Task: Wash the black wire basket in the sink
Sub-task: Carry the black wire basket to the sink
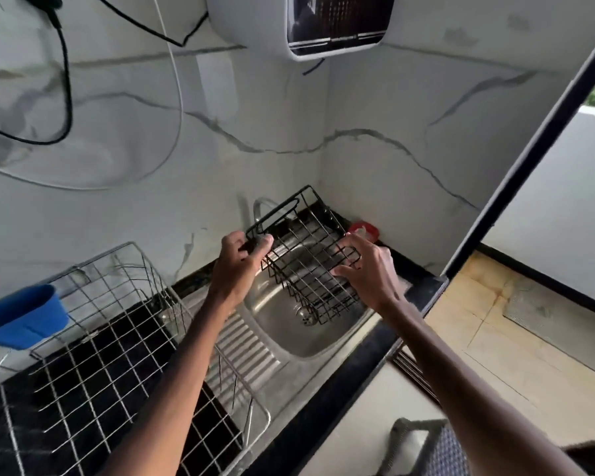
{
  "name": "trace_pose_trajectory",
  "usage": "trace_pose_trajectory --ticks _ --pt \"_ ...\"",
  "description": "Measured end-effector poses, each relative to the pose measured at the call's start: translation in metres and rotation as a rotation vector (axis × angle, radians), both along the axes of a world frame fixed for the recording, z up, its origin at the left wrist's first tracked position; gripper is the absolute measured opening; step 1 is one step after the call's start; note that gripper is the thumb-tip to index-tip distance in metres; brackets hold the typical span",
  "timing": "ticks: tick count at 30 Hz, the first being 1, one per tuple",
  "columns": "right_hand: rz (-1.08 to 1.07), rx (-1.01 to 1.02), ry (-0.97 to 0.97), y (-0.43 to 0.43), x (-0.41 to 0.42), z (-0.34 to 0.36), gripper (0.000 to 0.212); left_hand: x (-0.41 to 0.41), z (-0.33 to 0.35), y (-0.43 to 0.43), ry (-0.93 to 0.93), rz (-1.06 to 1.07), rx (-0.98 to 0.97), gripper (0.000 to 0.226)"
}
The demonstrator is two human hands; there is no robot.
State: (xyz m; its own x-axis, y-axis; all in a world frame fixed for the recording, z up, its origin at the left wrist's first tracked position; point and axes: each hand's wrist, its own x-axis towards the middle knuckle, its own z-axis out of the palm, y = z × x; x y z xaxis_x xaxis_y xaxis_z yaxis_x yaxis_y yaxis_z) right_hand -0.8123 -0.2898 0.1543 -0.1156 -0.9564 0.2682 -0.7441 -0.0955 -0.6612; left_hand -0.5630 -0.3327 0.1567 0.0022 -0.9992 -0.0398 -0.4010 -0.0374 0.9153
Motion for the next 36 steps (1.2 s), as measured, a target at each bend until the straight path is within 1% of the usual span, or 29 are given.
trace_pose_trajectory --ticks 2,3,6,9,10,12,13,15,18,20,22,25,27,29,32,34,35,36 --pt "0.028 0.022 0.019 -0.014 0.001 -0.005 0.053 0.001 -0.005 -0.017 -0.022 0.052 -0.029 0.096" --pt "0.043 0.028 0.026 -0.020 0.002 -0.006 0.051 0.001 -0.008 -0.025 -0.025 0.068 -0.031 0.092" --pt "0.090 0.056 0.052 -0.040 0.001 -0.012 0.046 0.002 -0.010 -0.043 -0.075 0.088 -0.004 0.064" --pt "0.153 0.111 0.052 -0.062 -0.003 -0.018 0.043 0.008 -0.012 -0.057 -0.131 0.056 0.002 0.047" --pt "0.183 0.127 0.045 -0.071 -0.005 -0.021 0.043 0.010 -0.010 -0.062 -0.143 0.053 0.011 0.047" --pt "0.249 0.161 0.037 -0.090 -0.010 -0.026 0.045 0.017 -0.009 -0.072 -0.145 0.043 0.054 0.053" --pt "0.282 0.184 0.042 -0.101 -0.012 -0.029 0.046 0.021 -0.013 -0.079 -0.126 0.020 0.081 0.053" --pt "0.355 0.242 0.047 -0.122 -0.018 -0.036 0.048 0.028 -0.021 -0.088 -0.046 -0.039 0.153 0.044" --pt "0.452 0.286 0.036 -0.156 -0.029 -0.050 0.052 0.026 -0.030 -0.095 0.054 -0.024 0.268 0.040" --pt "0.529 0.322 0.018 -0.177 -0.035 -0.059 0.054 0.016 -0.028 -0.095 0.131 -0.011 0.317 0.034" --pt "0.619 0.384 0.023 -0.199 -0.045 -0.071 0.056 -0.001 -0.026 -0.095 0.196 0.020 0.370 0.027" --pt "0.713 0.539 0.004 -0.228 -0.061 -0.092 0.076 -0.036 -0.025 -0.091 0.235 0.112 0.416 0.029" --pt "0.740 0.583 -0.002 -0.247 -0.072 -0.110 0.080 -0.063 -0.034 -0.091 0.306 0.210 0.426 0.024" --pt "0.751 0.602 0.001 -0.261 -0.079 -0.125 0.076 -0.088 -0.043 -0.090 0.363 0.288 0.435 0.019" --pt "0.744 0.662 -0.099 -0.274 -0.089 -0.145 0.066 -0.118 -0.055 -0.091 0.428 0.398 0.420 0.017" --pt "0.744 0.662 -0.073 -0.276 -0.091 -0.145 0.055 -0.133 -0.061 -0.092 0.461 0.447 0.390 0.018" --pt "0.736 0.695 -0.077 -0.277 -0.091 -0.142 0.052 -0.138 -0.064 -0.091 0.480 0.462 0.376 0.019" --pt "0.733 0.745 -0.145 -0.279 -0.090 -0.143 0.051 -0.141 -0.065 -0.091 0.510 0.475 0.358 0.019"
